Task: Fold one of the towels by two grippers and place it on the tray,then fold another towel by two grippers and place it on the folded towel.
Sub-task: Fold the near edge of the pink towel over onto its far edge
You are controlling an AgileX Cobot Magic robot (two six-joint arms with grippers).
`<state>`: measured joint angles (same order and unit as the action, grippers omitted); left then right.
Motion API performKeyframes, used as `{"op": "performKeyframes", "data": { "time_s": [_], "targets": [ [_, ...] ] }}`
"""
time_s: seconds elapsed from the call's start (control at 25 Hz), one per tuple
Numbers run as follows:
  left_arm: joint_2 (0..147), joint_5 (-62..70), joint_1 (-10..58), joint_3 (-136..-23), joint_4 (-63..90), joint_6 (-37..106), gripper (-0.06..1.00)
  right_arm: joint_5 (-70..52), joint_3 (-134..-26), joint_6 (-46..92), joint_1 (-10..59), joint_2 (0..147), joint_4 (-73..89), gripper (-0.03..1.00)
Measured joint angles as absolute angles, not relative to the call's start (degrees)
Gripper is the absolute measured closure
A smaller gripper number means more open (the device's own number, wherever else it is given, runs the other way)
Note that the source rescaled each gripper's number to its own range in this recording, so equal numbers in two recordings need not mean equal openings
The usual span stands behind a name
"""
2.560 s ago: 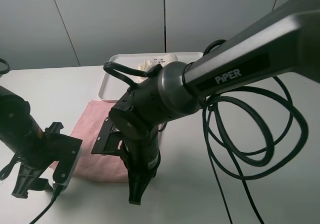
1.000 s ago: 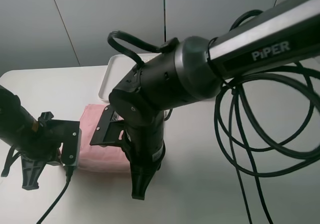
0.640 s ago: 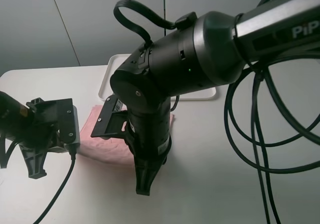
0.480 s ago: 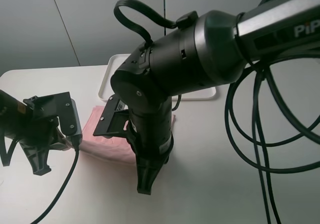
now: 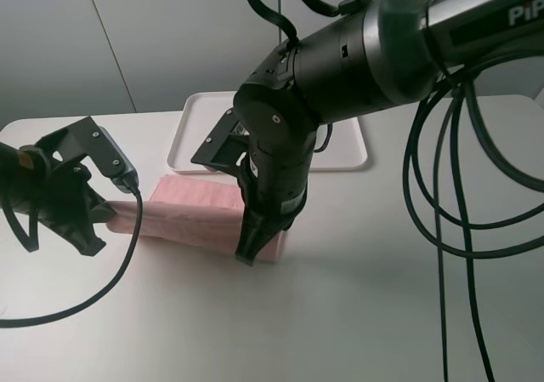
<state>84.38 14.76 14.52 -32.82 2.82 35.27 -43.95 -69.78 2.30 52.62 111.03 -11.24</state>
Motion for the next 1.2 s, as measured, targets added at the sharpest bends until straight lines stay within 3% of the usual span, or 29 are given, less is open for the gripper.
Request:
{"op": "performKeyframes", "data": {
  "time_s": [0.76,1.2],
  "targets": [
    [91.9,-5.0,12.5,-32.9,4.6,33.6,0.94,-36.8,-69.8,-3.8,50.8,111.0,-16.1,0.96],
    [92.0,-8.2,12.5,-34.0,4.2,33.6,0.94,-34.6,-69.8,-8.2,50.8,113.2,-18.6,0.96]
  ]
}}
